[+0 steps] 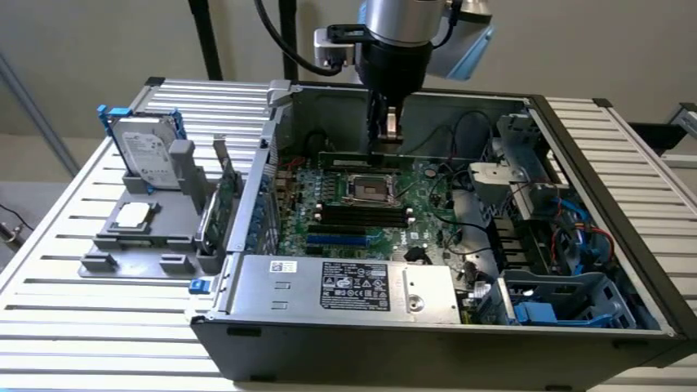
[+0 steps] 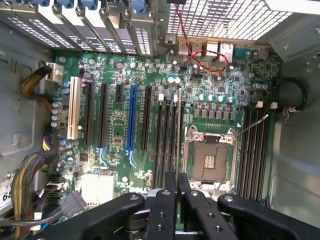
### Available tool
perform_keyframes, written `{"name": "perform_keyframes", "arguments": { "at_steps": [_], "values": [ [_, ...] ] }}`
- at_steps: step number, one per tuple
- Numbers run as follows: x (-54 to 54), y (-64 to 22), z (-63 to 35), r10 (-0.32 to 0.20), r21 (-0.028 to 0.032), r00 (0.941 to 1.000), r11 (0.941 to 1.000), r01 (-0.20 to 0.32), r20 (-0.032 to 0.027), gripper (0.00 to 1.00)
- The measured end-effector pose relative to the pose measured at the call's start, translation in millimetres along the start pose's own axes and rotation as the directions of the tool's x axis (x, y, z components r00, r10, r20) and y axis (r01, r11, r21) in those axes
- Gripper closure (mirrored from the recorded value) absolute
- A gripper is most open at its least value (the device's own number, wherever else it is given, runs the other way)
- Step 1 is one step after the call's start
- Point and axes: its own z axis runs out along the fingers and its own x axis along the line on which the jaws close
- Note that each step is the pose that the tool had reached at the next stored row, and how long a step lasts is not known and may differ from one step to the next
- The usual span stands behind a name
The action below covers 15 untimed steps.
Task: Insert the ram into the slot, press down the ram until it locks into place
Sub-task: 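Insert the ram into the slot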
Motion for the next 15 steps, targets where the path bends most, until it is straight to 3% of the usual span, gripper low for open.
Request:
{"name": "perform_keyframes", "arguments": {
  "at_steps": [15],
  "values": [
    [5.5,-0.8,28.2,0.021,0.002,0.9998,0.9998,-0.021,0.0005,0.87]
  ]
}}
